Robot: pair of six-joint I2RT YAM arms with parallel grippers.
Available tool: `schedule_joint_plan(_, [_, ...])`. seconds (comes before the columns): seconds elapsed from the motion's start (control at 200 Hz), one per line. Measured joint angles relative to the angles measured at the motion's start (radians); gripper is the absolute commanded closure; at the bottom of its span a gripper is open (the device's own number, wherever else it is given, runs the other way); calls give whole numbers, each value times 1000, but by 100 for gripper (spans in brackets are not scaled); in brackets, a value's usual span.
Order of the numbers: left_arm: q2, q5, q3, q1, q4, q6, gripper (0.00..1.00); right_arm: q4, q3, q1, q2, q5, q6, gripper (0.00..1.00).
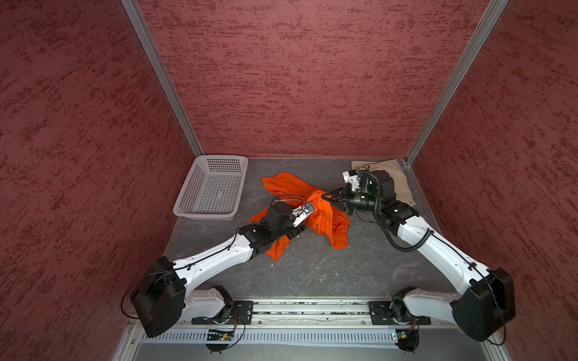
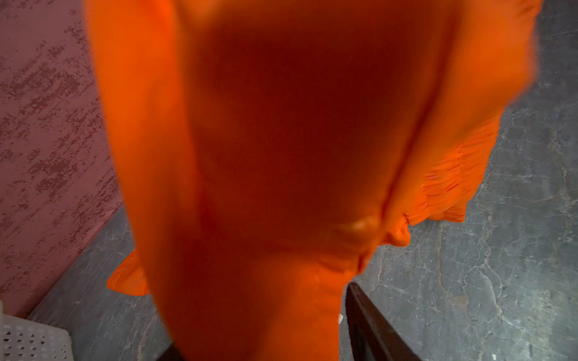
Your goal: Fold and stack the shorts
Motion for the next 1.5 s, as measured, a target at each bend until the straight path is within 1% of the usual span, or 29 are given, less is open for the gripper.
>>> schedule_joint_plan(0.055, [8, -9, -4, -3, 21, 2, 52, 6, -10, 0, -6, 0, 13, 99])
schedule_joint_plan(0.09, [10, -10, -7, -3, 29, 2, 58, 10, -15, 0, -8, 0, 20, 99])
schedule_joint_plan(0.125, [12, -8, -8, -3, 33, 5, 66, 10, -18, 0, -9, -1, 24, 98])
schedule_joint_plan(0.16, [13, 4, -8, -3, 33, 1, 73, 11, -19, 0, -10, 0, 26, 95])
schedule_joint_plan(0.2, [13, 23, -7, -2, 26, -11, 79, 12, -19, 0, -10, 0, 22, 92])
schedule_joint_plan(0.281, [10, 84, -5, 8, -6, -18, 84, 8, -19, 0, -10, 2, -19, 83])
schedule_joint_plan(0.361, [-6, 174, -5, 32, -64, -29, 87, 4, -23, 0, -12, 13, -107, 75])
schedule_joint_plan(0.466, [-49, 304, 0, 92, -160, -42, 89, 50, -87, -1, -42, 16, -239, 63])
schedule_joint_plan(0.586, [-81, 420, 20, 140, -259, -44, 90, 150, -217, -2, -110, 18, -385, 57])
schedule_joint_plan(0.731, [-80, 528, 61, 168, -365, -32, 90, 248, -349, -6, -217, 39, -579, 44])
schedule_joint_plan(0.776, [-79, 550, 69, 175, -389, -25, 90, 272, -382, -6, -256, 46, -648, 42])
schedule_joint_plan(0.862, [-74, 591, 81, 188, -426, -17, 90, 291, -426, -7, -316, 56, -790, 41])
schedule_joint_plan(0.977, [-51, 621, 98, 199, -465, -5, 90, 268, -439, -3, -341, 56, -969, 42])
schedule_joint_plan(1.037, [-40, 630, 108, 201, -480, -2, 90, 245, -439, 10, -341, 60, -1041, 42])
schedule_joint_plan(1.152, [-28, 638, 119, 204, -496, 0, 89, 210, -439, 92, -341, 98, -1154, 39])
schedule_joint_plan(1.343, [-27, 643, 122, 207, -509, -1, 89, 194, -465, 254, -338, 210, -1258, 35])
schedule_joint_plan(1.498, [-28, 648, 124, 214, -515, -3, 90, 198, -471, 334, -269, 303, -1298, 34])
